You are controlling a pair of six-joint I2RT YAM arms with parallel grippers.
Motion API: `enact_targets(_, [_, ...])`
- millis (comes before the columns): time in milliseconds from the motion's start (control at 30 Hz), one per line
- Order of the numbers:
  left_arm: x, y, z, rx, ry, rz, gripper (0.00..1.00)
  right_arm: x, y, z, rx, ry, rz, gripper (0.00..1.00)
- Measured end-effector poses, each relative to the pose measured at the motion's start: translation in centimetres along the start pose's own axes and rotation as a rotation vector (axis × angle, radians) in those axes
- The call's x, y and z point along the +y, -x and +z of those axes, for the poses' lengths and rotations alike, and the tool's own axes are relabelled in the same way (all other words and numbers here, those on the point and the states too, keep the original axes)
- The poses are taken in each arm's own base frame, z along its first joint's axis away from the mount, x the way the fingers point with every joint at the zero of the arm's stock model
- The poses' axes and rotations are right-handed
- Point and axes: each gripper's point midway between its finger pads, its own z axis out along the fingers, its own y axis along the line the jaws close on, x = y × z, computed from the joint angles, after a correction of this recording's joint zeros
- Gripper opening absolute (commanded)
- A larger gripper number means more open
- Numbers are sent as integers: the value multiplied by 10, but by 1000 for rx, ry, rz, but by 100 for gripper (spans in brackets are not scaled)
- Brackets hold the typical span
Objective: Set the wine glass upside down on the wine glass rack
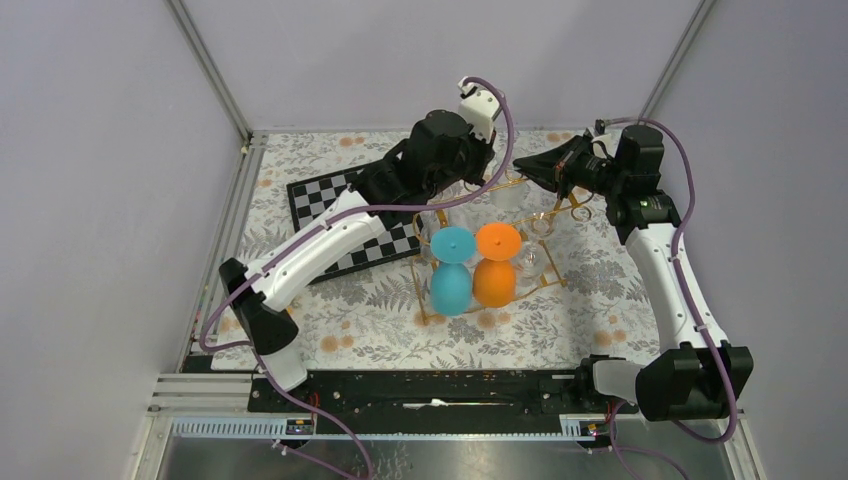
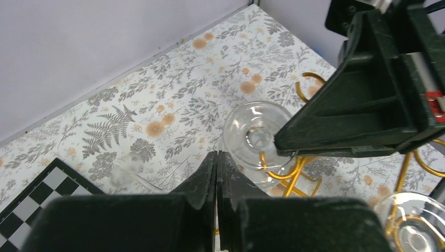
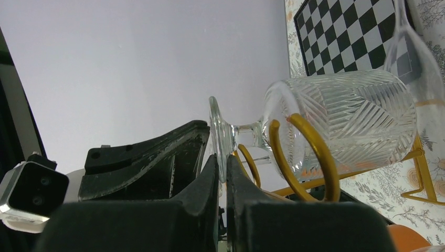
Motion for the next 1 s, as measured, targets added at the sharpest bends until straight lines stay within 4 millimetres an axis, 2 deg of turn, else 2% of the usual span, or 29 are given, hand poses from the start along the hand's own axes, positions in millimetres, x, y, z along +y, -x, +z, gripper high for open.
enact_targets(167, [-7, 8, -8, -25, -31, -3, 0, 4, -1, -1, 3, 4, -3, 0])
enact_targets(367, [-6, 21, -18, -66, -35, -10, 0, 4, -1, 0, 6, 3, -3, 0])
enact_targets(500, [-4, 20, -22, -74, -27, -8, 7, 4, 1, 1, 9, -2, 4, 0])
enact_targets(567, [-1, 17, -24, -72, -20, -5, 13, 5, 1, 1, 13, -2, 5, 0])
enact_targets(767, [9, 14, -36, -76, 18, -2, 40, 10, 7, 7, 24, -2, -9, 0])
enact_targets(900, [25, 20, -47, -96, 59, -15, 57, 25, 19, 14, 21, 19, -48, 0])
enact_targets(1000, [39, 27, -55, -119, 89, -36, 66, 37, 27, 19, 16, 39, -74, 0])
